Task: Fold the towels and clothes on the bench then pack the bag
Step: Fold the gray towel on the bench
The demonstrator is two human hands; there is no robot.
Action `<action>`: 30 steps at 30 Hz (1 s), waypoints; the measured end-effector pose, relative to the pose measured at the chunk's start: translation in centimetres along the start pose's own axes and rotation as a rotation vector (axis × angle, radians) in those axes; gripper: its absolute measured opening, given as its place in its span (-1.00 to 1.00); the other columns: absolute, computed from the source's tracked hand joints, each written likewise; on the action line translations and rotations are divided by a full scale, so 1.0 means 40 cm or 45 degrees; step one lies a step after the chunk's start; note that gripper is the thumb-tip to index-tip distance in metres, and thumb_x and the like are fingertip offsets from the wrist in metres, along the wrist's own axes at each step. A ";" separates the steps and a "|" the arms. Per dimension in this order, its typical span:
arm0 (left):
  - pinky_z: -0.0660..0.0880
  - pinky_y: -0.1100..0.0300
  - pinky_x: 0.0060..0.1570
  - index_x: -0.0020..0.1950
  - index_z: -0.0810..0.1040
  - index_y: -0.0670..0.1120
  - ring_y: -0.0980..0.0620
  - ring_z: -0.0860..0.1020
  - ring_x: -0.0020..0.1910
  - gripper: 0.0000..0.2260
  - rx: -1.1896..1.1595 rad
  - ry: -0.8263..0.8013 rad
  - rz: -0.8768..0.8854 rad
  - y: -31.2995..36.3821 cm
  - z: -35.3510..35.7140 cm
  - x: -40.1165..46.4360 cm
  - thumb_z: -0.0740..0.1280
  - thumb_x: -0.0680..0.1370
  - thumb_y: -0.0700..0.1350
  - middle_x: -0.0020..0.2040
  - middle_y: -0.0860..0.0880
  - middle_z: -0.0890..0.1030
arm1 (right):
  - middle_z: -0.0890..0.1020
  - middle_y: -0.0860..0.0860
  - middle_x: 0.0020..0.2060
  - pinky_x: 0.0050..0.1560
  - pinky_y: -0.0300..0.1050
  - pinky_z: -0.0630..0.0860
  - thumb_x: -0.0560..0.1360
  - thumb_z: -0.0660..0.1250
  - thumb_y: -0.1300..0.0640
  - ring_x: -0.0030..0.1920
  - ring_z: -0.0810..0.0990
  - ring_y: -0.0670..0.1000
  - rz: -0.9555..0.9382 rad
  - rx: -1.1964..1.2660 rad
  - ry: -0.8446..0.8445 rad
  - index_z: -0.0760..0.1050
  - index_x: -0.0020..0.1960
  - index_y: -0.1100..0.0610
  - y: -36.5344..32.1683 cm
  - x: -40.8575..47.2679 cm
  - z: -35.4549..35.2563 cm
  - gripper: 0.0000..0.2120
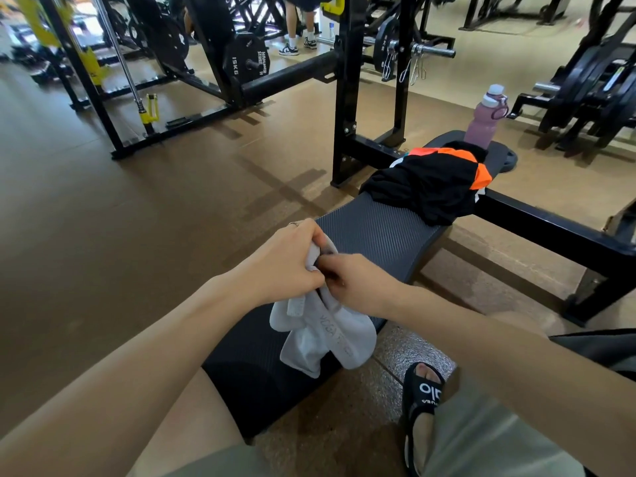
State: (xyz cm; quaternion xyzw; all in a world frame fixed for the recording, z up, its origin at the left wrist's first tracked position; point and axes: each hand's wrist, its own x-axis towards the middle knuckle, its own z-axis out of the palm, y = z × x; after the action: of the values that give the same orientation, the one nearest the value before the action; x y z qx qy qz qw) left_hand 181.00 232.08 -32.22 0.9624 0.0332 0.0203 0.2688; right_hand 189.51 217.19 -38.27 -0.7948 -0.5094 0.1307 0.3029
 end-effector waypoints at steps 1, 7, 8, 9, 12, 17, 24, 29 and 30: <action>0.35 0.37 -0.11 0.09 0.39 -0.02 0.11 0.44 0.08 -0.67 0.008 -0.002 0.000 -0.002 0.000 0.000 0.40 0.40 -0.21 0.06 0.06 0.51 | 0.61 0.03 -0.11 -0.30 -0.02 0.38 0.62 0.18 0.10 -0.26 0.54 0.08 -0.034 -0.243 -0.099 0.51 0.02 0.08 0.004 0.004 0.008 -0.86; 0.33 0.34 -0.10 0.15 0.39 -0.07 0.06 0.41 0.07 -0.68 0.160 -0.052 0.028 -0.031 0.005 -0.010 0.39 0.44 -0.19 0.11 0.03 0.43 | 0.55 0.04 0.05 -0.37 -0.11 0.32 0.64 0.12 0.02 -0.06 0.58 0.09 -0.105 -1.009 -0.278 0.51 0.19 0.07 0.014 0.023 0.003 -0.74; 0.33 0.36 -0.11 0.16 0.39 -0.07 0.08 0.40 0.06 -0.67 0.164 -0.052 0.017 -0.039 0.003 -0.013 0.39 0.45 -0.20 0.12 0.04 0.41 | 0.56 0.05 0.02 -0.34 -0.09 0.35 0.63 0.11 0.00 -0.11 0.57 0.12 -0.102 -1.042 -0.259 0.53 0.16 0.07 0.017 0.023 -0.005 -0.72; 0.32 0.37 -0.11 0.18 0.39 -0.07 0.09 0.39 0.05 -0.67 0.170 -0.054 0.002 -0.048 0.001 -0.016 0.38 0.46 -0.20 0.12 0.05 0.40 | 0.56 0.06 0.01 -0.35 -0.08 0.34 0.63 0.09 -0.02 -0.19 0.54 0.13 -0.105 -1.075 -0.238 0.54 0.15 0.09 0.021 0.022 -0.013 -0.69; 0.35 0.24 -0.06 0.19 0.38 -0.06 0.05 0.41 0.03 -0.68 0.226 -0.075 -0.022 -0.070 -0.004 -0.024 0.35 0.47 -0.19 0.12 0.06 0.37 | 0.54 0.09 -0.02 -0.49 -0.10 0.13 0.61 0.16 0.02 -0.48 0.28 0.06 -0.205 -1.179 -0.130 0.57 0.04 0.11 0.032 0.007 -0.028 -0.75; 0.49 0.05 -0.04 0.18 0.35 -0.06 -0.02 0.50 -0.05 -0.72 0.349 -0.100 -0.012 -0.090 -0.003 -0.027 0.31 0.50 -0.18 0.12 0.04 0.36 | 0.49 0.08 -0.22 -0.57 -0.19 -0.02 0.45 0.39 0.07 -0.59 -0.01 -0.05 -0.400 -1.142 -0.019 0.52 -0.38 0.08 0.014 -0.036 -0.067 -0.75; 0.29 0.27 -0.38 0.05 0.42 -0.11 0.08 0.37 -0.33 -0.78 0.824 -0.075 0.223 -0.122 0.006 -0.041 0.32 0.44 -0.26 -0.07 0.02 0.38 | 0.44 -0.02 -0.16 -0.51 -0.19 0.28 0.64 0.14 -0.04 -0.48 0.25 -0.04 -0.500 -0.694 0.131 0.41 -0.23 0.09 -0.018 -0.095 -0.119 -0.67; 0.54 0.17 -0.15 0.23 0.44 -0.05 0.03 0.50 -0.08 -0.68 0.818 -0.097 0.283 -0.128 0.000 -0.055 0.31 0.51 -0.29 0.06 0.03 0.45 | 0.42 0.04 -0.08 -0.54 -0.09 0.42 0.61 0.16 -0.06 -0.35 0.42 0.00 -0.462 -1.072 0.033 0.50 -0.17 0.08 0.038 -0.101 -0.166 -0.70; 0.52 0.18 -0.10 0.28 0.42 -0.03 0.04 0.48 -0.03 -0.66 0.827 -0.100 0.293 -0.127 -0.002 -0.054 0.30 0.54 -0.27 0.11 0.03 0.44 | 0.42 0.04 -0.08 -0.52 -0.08 0.45 0.59 0.26 -0.01 -0.33 0.43 0.02 -0.437 -1.128 0.011 0.51 -0.18 0.08 0.051 -0.100 -0.172 -0.77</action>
State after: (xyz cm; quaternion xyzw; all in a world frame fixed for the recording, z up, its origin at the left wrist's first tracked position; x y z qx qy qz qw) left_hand 178.59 236.29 -34.84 0.9952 -0.0810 0.0019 -0.0547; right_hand 192.79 210.62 -34.54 -0.7522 -0.6389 -0.1544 -0.0460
